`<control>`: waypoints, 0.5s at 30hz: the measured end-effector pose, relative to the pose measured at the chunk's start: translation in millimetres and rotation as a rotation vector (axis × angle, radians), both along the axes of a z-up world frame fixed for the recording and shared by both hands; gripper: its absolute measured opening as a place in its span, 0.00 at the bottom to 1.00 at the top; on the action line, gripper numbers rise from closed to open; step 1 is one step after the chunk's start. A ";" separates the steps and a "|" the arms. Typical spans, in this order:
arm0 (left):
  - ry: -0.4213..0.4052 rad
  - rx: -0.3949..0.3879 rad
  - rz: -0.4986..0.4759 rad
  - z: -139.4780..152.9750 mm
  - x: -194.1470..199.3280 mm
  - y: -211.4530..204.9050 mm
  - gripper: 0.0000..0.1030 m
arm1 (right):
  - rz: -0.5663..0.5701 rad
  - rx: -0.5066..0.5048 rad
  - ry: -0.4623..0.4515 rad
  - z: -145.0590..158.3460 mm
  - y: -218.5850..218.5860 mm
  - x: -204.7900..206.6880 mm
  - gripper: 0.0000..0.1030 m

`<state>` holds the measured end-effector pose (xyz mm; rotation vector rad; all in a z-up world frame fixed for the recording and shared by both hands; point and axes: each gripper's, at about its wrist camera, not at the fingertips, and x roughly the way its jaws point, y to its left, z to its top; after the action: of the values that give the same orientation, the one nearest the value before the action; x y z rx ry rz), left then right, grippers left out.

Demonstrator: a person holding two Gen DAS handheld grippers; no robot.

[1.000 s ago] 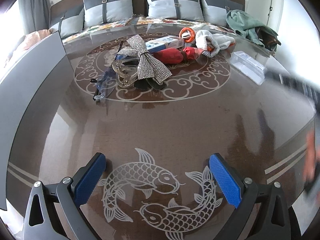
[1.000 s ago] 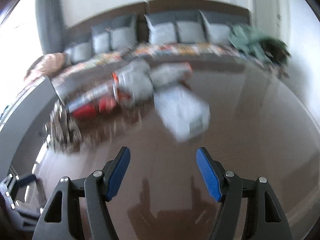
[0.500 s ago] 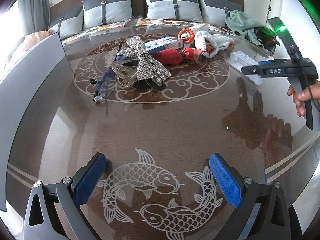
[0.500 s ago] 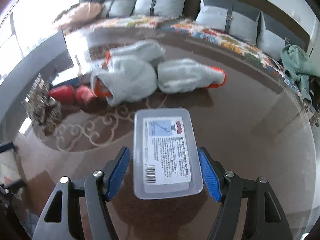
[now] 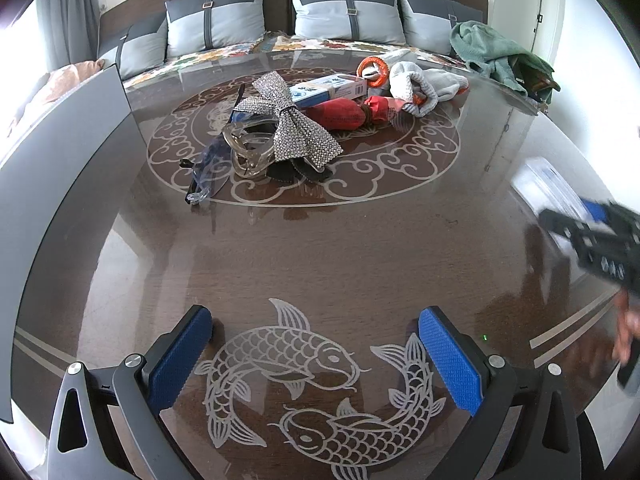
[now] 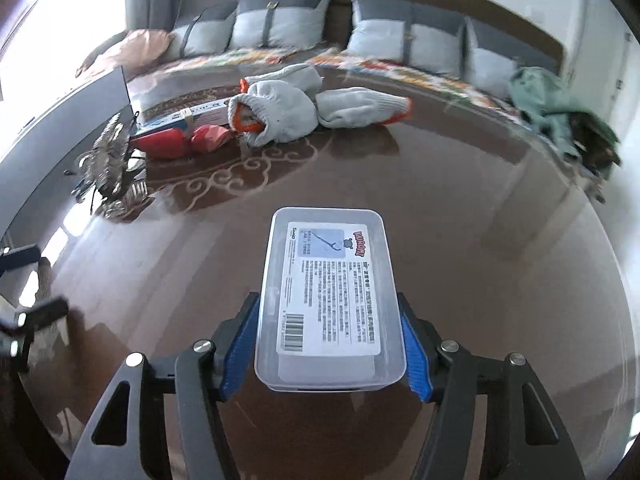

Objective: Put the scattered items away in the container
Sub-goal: 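Reach the left tool to the rhinestone bow clip while the right tool holds the plastic box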

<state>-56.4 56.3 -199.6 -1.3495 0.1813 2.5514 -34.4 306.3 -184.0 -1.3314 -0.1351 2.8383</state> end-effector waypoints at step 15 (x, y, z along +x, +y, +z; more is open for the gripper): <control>-0.029 -0.101 0.226 57.0 -119.7 47.0 1.00 | -0.081 -0.059 -0.010 0.7 13.1 0.1 0.62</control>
<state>-176.1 103.3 -142.6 -1.5225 0.1628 2.7374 -34.3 319.4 -183.3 -1.3288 0.0019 2.7900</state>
